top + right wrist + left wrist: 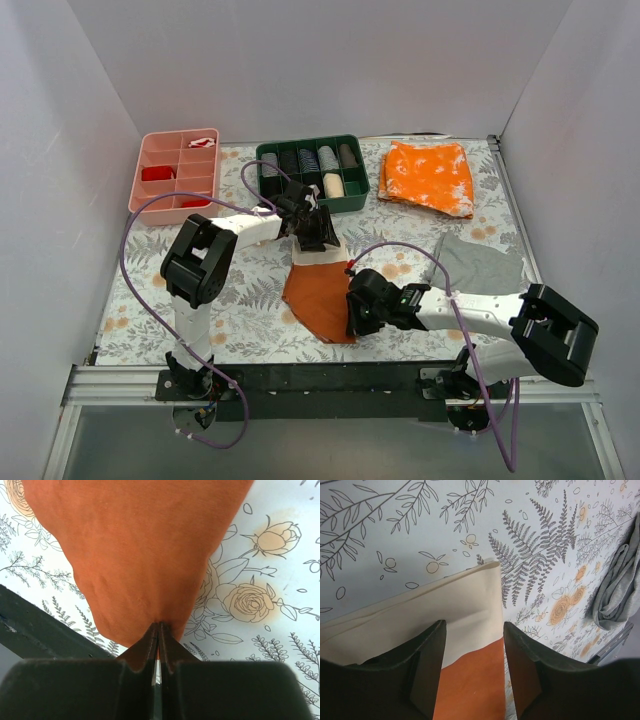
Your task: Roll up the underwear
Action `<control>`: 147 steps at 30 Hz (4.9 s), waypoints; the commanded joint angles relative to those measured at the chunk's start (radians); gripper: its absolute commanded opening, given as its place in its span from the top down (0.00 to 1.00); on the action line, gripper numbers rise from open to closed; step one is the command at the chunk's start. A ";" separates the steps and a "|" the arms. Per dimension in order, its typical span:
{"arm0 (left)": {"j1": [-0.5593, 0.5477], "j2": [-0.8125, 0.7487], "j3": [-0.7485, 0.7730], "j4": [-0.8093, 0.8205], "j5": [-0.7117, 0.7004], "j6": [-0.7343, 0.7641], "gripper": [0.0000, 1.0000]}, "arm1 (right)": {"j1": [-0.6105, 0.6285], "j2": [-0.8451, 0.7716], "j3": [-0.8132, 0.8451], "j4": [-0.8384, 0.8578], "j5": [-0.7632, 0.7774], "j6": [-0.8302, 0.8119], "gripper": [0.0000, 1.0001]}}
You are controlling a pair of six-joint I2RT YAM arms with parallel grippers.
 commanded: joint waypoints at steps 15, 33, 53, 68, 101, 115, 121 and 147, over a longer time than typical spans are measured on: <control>-0.014 -0.110 0.157 -0.068 -0.033 0.048 0.40 | 0.008 -0.226 -0.019 -0.080 0.127 -0.007 0.57; 0.138 -0.600 -0.272 -0.211 -0.219 0.011 0.14 | -0.283 0.025 0.306 -0.052 0.033 -0.185 0.48; 0.141 -0.818 -0.596 -0.188 -0.096 -0.064 0.09 | -0.351 0.500 0.643 -0.074 -0.101 -0.313 0.49; 0.141 -0.820 -0.674 -0.150 -0.061 -0.081 0.05 | -0.351 0.615 0.709 -0.109 -0.176 -0.481 0.47; 0.271 -0.544 -0.373 -0.133 -0.009 0.042 0.02 | -0.149 0.058 0.197 0.075 -0.199 -0.205 0.40; 0.273 -0.550 -0.407 -0.124 -0.007 0.049 0.02 | -0.126 0.101 0.140 0.091 -0.215 -0.181 0.39; 0.273 -0.522 -0.415 -0.096 0.019 0.040 0.02 | -0.120 0.089 0.079 0.091 -0.221 -0.161 0.39; 0.273 -0.429 -0.493 0.094 0.143 -0.009 0.02 | -0.118 -0.019 0.090 -0.011 -0.130 -0.270 0.37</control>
